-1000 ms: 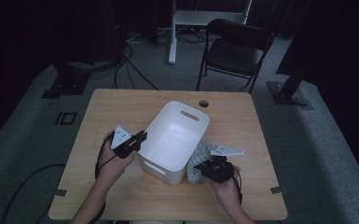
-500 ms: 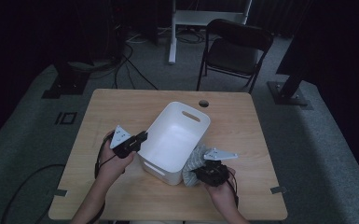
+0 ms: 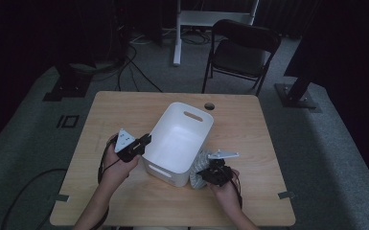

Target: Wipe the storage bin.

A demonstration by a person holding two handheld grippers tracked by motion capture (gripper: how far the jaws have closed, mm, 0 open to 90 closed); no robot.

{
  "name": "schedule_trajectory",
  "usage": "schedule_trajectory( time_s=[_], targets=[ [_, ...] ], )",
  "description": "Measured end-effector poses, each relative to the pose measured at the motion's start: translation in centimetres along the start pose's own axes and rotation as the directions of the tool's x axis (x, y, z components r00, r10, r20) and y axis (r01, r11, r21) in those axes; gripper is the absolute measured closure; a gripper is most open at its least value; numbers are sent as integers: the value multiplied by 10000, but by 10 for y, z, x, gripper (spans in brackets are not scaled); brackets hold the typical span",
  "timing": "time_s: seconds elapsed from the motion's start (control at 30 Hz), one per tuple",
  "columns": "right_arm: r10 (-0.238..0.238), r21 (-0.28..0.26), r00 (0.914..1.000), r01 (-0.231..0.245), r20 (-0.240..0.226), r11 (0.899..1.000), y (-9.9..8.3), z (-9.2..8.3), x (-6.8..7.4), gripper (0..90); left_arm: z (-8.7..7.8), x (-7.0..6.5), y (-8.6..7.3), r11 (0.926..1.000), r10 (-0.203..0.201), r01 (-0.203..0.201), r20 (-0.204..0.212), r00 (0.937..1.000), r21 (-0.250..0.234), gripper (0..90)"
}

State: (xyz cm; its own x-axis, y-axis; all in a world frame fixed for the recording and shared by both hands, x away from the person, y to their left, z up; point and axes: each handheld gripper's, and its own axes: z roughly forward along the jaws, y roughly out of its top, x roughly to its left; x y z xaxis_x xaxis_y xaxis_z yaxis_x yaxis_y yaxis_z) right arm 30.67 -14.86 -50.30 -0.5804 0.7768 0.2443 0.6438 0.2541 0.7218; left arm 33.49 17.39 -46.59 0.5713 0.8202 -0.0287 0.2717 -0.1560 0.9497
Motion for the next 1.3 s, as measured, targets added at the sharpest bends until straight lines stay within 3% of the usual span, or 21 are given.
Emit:
schedule_trajectory(
  time_s=[0.27, 0.37, 0.57, 0.73, 0.8, 0.93, 1.1, 1.3],
  targets=[
    [341, 581, 9994, -343, 42, 9977, -8, 18, -12, 775, 0, 2, -1, 10000, -94, 94, 88, 9999, -8, 815],
    [257, 616, 9996, -263, 94, 9978, -7, 19, -11, 775, 0, 2, -1, 9999, -169, 169, 150, 9997, -16, 796],
    [426, 478, 9990, -421, -96, 9980, -6, 12, -12, 775, 0, 1, 0, 10000, 14, -13, -134, 9999, 72, 791],
    [284, -198, 9976, -297, -626, 9994, -1, -13, 0, 774, 0, -1, 1, 9998, 171, -166, -363, 9992, 127, 792],
    [-33, -756, 9952, -42, -981, 9971, 3, -32, 14, 773, 0, -1, 1, 9998, 156, -151, -391, 9991, 138, 792],
    [-406, -1177, 9919, 264, -1206, 9927, 5, -46, 29, 773, 0, -2, 1, 9997, 129, -121, -436, 9990, 188, 794],
    [-507, -1231, 9890, 335, -1393, 9918, 5, -49, 37, 772, 0, -3, 2, 9996, 162, -153, -378, 9992, 236, 821],
    [-654, -1012, 9912, 538, -1153, 9934, 6, -42, 39, 770, -1, -2, 1, 9996, 204, -201, -133, 9997, 188, 830]
  ],
)
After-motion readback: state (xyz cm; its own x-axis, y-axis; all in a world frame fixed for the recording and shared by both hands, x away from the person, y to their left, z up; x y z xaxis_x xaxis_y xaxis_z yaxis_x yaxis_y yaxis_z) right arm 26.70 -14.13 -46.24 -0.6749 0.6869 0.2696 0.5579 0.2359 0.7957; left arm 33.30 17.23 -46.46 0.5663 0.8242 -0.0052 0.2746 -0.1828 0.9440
